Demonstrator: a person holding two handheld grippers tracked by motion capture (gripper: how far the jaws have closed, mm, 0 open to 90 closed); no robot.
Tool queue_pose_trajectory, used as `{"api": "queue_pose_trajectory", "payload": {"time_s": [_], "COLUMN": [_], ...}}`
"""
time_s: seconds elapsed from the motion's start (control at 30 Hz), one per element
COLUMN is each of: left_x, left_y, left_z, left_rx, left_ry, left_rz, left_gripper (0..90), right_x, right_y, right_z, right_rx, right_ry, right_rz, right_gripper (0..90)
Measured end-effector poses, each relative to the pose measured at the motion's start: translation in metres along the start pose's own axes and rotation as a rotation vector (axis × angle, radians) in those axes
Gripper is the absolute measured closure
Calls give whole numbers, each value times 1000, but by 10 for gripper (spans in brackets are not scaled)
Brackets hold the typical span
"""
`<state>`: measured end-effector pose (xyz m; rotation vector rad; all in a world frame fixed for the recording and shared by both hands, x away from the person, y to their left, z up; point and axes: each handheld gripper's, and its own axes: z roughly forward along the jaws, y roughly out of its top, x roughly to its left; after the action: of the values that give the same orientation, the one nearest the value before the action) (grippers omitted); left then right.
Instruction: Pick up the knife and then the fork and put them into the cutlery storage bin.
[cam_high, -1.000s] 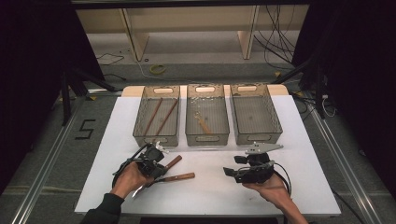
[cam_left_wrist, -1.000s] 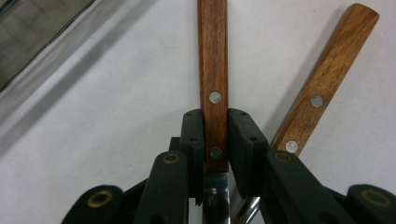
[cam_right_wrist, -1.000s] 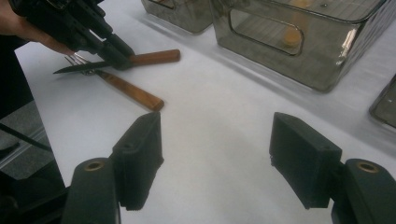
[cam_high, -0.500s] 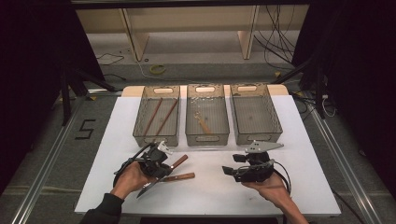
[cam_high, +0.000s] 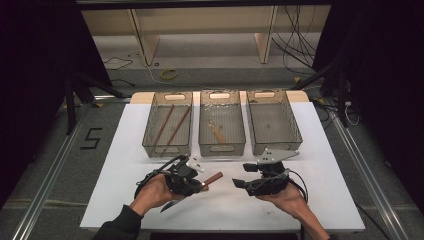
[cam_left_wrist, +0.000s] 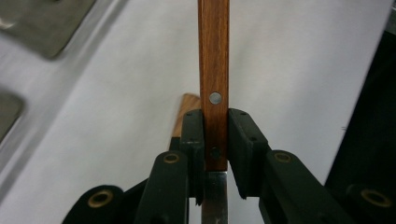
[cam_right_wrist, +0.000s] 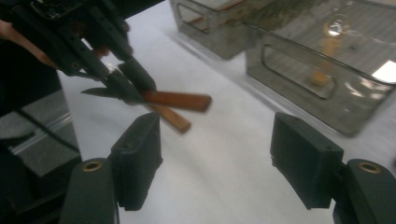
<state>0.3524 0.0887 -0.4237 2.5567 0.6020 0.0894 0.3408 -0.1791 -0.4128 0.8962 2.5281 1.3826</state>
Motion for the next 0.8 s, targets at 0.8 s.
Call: {"api": "queue_pose_trajectory", "payload": {"time_s": [0.8], "left_x": [-44], "left_y": [14], "left_z": [12], "left_rx": [18], "left_ry": [-117], "left_rz": [155], "left_gripper": [763], "right_x": [24], "right_y": [-3], "right_z": [28], "right_rx": [259], "right_ry": [161], "right_rz": [-276], "right_gripper": [374]}}
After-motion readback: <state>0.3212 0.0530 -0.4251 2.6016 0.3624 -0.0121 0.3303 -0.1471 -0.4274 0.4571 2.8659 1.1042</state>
